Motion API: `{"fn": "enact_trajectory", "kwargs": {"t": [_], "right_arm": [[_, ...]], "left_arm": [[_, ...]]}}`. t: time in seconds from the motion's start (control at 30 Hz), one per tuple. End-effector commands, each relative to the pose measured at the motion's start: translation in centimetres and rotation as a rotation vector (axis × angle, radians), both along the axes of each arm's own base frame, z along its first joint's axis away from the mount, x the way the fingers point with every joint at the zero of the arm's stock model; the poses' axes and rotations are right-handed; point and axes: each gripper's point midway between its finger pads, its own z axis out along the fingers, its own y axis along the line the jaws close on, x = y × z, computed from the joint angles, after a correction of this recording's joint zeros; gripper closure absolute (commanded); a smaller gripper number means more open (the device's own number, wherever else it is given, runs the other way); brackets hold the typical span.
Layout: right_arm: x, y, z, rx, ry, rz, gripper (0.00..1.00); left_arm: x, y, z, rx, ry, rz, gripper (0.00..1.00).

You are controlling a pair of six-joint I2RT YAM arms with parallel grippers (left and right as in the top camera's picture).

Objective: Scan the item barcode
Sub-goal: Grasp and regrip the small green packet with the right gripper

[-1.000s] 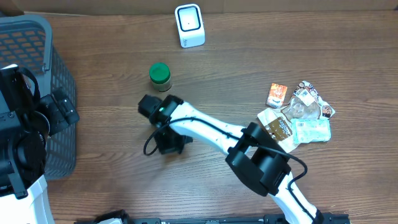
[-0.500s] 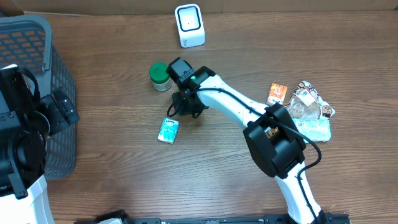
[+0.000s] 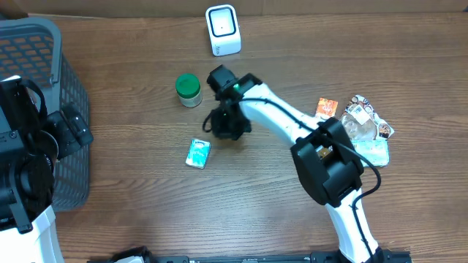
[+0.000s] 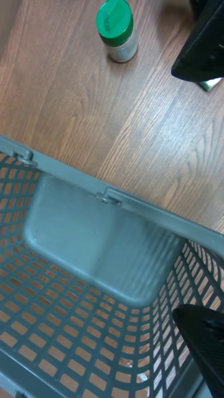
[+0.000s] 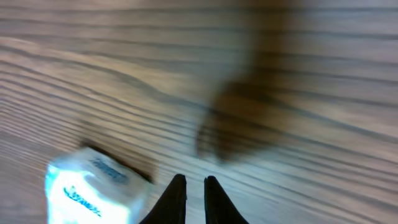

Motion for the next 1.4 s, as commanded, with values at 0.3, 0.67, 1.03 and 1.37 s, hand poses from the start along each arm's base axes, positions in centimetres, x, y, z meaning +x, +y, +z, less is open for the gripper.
{"fn": "enact_trajectory", "kwargs": {"t": [0.3,0.67,1.03,1.37], "right_arm": [[-3.5,6.0,0.6,0.13,-0.113,0.313,0.89],[-3.0,3.1,5.1,0.093,-0.039,0.276,0.31],[-7.9,5.7,2.6,0.118,0.112,0.171,0.39],[-8.5,5.1,0.1,0.078,0.134,0.073,0.56]], "left_arm": [[-0.3,0.2,0.9,0.003,-0.036,0.027,0.0],[-0.3,0.2,0.9,0.003,-0.036,0.027,0.0],[-0.3,0.2,0.9,0.003,-0.036,0.027,0.0],[-0.3,0.2,0.9,0.003,-0.036,0.027,0.0]]}}
